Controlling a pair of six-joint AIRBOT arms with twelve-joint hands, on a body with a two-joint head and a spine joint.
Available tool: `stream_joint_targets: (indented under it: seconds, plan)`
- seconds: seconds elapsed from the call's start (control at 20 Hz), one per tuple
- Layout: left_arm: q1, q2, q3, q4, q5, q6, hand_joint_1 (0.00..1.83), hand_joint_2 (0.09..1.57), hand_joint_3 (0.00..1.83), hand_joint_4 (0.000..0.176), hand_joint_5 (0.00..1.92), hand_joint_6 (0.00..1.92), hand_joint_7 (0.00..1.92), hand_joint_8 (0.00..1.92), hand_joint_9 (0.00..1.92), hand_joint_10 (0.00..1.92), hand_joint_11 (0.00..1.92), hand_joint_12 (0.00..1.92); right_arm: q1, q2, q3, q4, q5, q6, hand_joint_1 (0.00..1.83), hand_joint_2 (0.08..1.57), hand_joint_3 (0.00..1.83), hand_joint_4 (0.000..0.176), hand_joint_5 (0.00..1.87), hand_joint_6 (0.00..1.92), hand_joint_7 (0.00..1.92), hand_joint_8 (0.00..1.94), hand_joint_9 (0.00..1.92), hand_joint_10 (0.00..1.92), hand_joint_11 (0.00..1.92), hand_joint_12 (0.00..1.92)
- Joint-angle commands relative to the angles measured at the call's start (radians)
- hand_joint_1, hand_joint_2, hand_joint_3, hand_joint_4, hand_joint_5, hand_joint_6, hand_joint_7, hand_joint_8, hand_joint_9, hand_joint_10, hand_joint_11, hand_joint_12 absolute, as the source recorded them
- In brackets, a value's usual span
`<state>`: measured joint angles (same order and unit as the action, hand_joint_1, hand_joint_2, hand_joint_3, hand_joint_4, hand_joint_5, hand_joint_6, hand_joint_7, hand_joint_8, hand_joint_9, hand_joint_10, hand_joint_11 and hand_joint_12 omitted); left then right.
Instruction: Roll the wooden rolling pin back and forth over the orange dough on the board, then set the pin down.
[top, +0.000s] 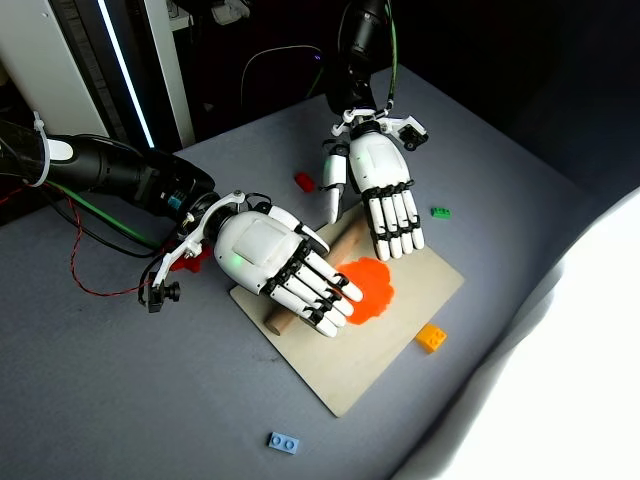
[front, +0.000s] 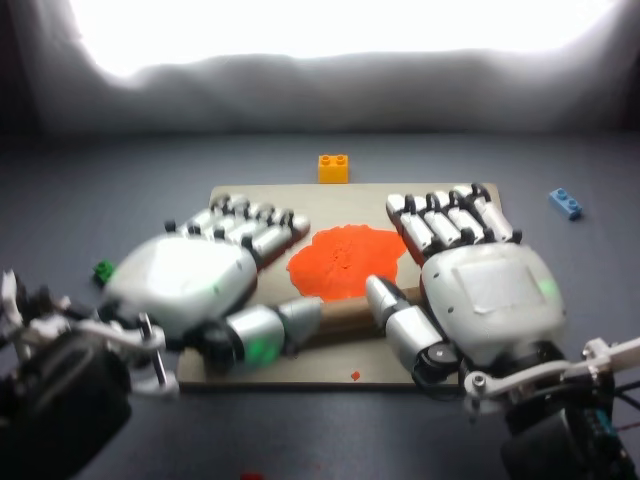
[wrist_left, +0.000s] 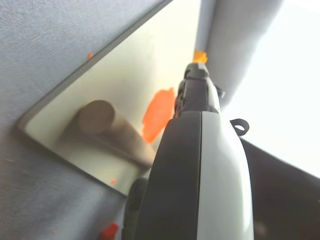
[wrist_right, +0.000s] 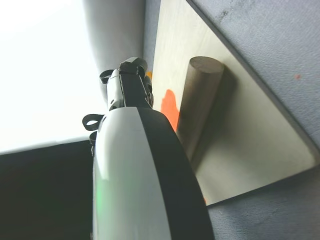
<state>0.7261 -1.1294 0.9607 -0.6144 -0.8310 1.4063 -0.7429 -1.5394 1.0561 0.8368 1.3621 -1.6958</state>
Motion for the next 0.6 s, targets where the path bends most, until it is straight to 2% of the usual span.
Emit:
stream_joint_targets:
  seconds: [0.0, 0.1, 0.15, 0.25, 0.35, 0.45, 0.55]
  plan:
    - [-0.023, 0.014, 0.004, 0.041, -0.059, 0.004, 0.0, 1.42, 0.0, 0.0, 0.11, 0.0, 0.12, 0.0, 0.06, 0.0, 0.0, 0.0, 0.016, 0.019, -0.002, -0.077, 0.089, 0.003, 0.0, 1.47, 0.0, 0.0, 0.24, 0.01, 0.29, 0.0, 0.24, 0.01, 0.0, 0.43]
    - [-0.064, 0.035, 0.005, 0.041, 0.007, 0.013, 0.0, 1.42, 0.0, 0.0, 0.12, 0.01, 0.13, 0.01, 0.06, 0.0, 0.0, 0.0, 0.032, 0.049, -0.002, -0.078, 0.068, 0.005, 0.0, 1.48, 0.01, 0.0, 0.26, 0.01, 0.31, 0.01, 0.28, 0.02, 0.0, 0.47]
    - [-0.116, 0.062, -0.002, 0.04, 0.083, 0.051, 0.0, 1.42, 0.0, 0.0, 0.13, 0.01, 0.14, 0.01, 0.08, 0.01, 0.0, 0.0, 0.057, 0.088, -0.002, -0.079, 0.042, 0.013, 0.0, 1.42, 0.0, 0.0, 0.29, 0.02, 0.33, 0.01, 0.3, 0.02, 0.0, 0.57]
    - [-0.148, 0.08, -0.006, 0.037, 0.147, 0.07, 0.0, 1.42, 0.0, 0.0, 0.14, 0.01, 0.14, 0.01, 0.08, 0.01, 0.0, 0.0, 0.067, 0.109, -0.005, -0.079, 0.039, 0.014, 0.0, 1.4, 0.0, 0.0, 0.33, 0.02, 0.36, 0.01, 0.32, 0.02, 0.0, 0.62]
    - [-0.194, 0.113, -0.028, -0.016, 0.218, 0.132, 0.0, 1.41, 0.0, 0.0, 0.15, 0.02, 0.16, 0.01, 0.09, 0.01, 0.01, 0.0, 0.084, 0.169, -0.033, -0.098, 0.011, 0.045, 0.0, 1.39, 0.0, 0.0, 0.38, 0.03, 0.41, 0.01, 0.37, 0.03, 0.0, 0.74]
    - [-0.214, 0.135, -0.05, -0.052, 0.226, 0.161, 0.0, 1.41, 0.0, 0.0, 0.17, 0.02, 0.17, 0.01, 0.1, 0.02, 0.02, 0.01, 0.088, 0.206, -0.056, -0.13, -0.001, 0.07, 0.0, 1.39, 0.0, 0.0, 0.4, 0.02, 0.44, 0.01, 0.4, 0.02, 0.0, 0.81]
    - [-0.27, 0.172, -0.085, -0.121, 0.29, 0.244, 0.0, 1.4, 0.0, 0.0, 0.2, 0.03, 0.19, 0.02, 0.12, 0.02, 0.04, 0.02, 0.091, 0.274, -0.111, -0.16, -0.009, 0.116, 0.0, 1.39, 0.0, 0.0, 0.49, 0.04, 0.53, 0.02, 0.47, 0.04, 0.0, 0.97]
